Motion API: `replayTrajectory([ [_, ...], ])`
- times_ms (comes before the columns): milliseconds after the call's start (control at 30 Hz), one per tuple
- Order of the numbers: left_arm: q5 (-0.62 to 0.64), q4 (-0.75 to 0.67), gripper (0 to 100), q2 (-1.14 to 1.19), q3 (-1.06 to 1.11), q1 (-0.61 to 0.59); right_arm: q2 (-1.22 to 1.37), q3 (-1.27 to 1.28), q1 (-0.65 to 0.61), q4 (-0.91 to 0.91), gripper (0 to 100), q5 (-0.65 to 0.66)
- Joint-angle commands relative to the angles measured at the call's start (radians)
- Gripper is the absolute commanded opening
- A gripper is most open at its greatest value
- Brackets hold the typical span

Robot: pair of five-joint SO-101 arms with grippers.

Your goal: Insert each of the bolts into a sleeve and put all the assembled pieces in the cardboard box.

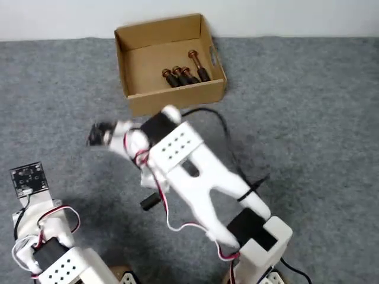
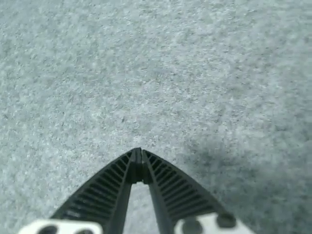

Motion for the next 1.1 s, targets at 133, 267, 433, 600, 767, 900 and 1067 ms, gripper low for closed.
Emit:
replayTrajectory([
  [133, -0.011, 0.003, 0, -0.009, -0.045, -0.009, 0.038, 0.046, -0.081, -0.097, 25.7, 0.034],
  [267, -0.011, 0.005, 0, -0.009, -0.045, -0.009, 0.133, 0.046, -0.11, -0.147, 23.2, 0.098],
  [433, -0.012, 0.002, 0, -0.009, -0.047, -0.009, 0.231, 0.044, -0.116, -0.208, 23.2, 0.101],
  [600, -0.017, 0.002, 0, -0.009, -0.048, -0.009, 0.309, 0.044, -0.114, -0.278, 23.2, 0.101],
  [767, -0.051, 0.002, 0, -0.009, -0.048, -0.011, 0.369, 0.044, -0.114, -0.331, 23.2, 0.103],
  [900, -0.055, 0.005, 0, -0.009, -0.065, -0.011, 0.407, 0.043, -0.113, -0.366, 23.1, 0.103],
  [1067, -0.055, 0.005, 0, -0.009, -0.09, -0.011, 0.43, 0.041, -0.102, -0.381, 23.0, 0.103],
])
